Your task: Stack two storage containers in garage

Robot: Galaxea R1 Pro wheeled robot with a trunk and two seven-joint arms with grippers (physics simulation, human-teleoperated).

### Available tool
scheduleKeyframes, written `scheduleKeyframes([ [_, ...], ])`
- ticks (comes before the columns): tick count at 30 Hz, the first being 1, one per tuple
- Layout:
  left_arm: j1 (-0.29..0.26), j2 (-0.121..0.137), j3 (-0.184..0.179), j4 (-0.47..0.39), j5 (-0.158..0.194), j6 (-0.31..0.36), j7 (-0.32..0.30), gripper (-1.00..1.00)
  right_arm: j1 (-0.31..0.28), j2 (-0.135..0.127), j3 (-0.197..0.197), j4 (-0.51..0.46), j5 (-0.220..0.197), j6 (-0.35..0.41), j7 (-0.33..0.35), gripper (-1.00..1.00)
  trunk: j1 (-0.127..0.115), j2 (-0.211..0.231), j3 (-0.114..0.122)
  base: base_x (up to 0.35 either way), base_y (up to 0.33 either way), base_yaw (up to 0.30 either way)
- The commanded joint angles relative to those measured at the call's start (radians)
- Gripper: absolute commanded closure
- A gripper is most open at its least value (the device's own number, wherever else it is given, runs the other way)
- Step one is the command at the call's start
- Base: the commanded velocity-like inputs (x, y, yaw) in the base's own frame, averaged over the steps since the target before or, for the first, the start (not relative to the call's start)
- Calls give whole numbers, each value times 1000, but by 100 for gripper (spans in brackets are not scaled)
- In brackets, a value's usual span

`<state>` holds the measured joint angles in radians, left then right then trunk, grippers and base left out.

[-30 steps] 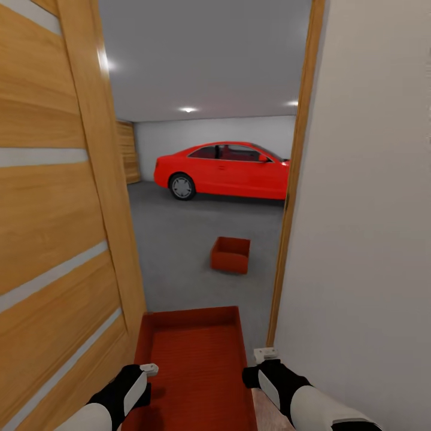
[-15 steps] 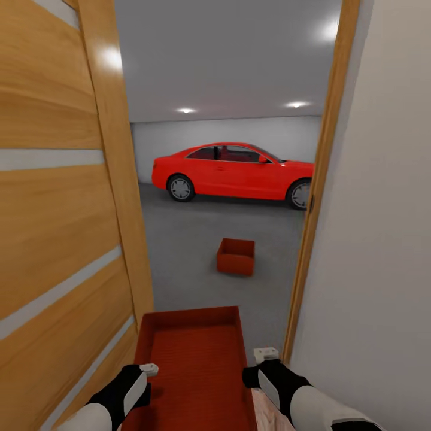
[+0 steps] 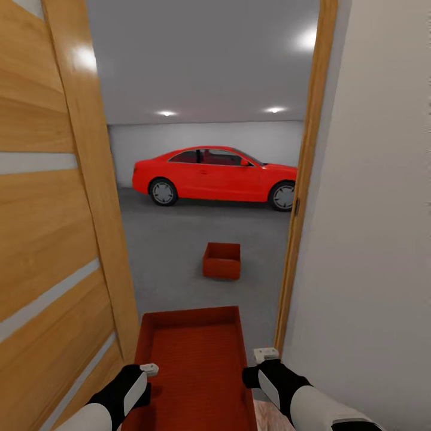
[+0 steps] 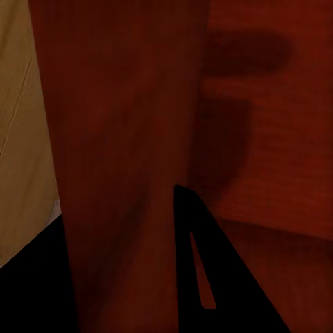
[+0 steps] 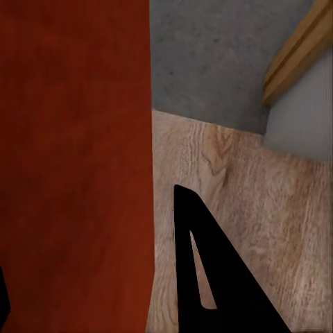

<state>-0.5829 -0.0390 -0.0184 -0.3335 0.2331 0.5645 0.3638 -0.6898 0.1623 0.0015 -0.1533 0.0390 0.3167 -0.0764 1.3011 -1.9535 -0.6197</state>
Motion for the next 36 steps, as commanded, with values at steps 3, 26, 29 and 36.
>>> scheduleKeyframes([
  [3,0,1,-3,-2,0,6,9,100,-1,0,3,-2,12,7,-5,100,0,-1,2,23,297,-215],
  [26,0,1,-3,-1,-1,6,8,100,-1,2,3,-2,12,7,-5,100,0,-1,19,242,247,-142],
  [29,0,1,-3,-1,-1,6,8,100,-1,2,3,-2,12,7,-5,100,0,-1,19,289,194,-1],
  [36,0,1,-3,-1,-1,6,9,100,-1,2,3,-1,12,6,-6,100,0,-1,19,99,41,0],
])
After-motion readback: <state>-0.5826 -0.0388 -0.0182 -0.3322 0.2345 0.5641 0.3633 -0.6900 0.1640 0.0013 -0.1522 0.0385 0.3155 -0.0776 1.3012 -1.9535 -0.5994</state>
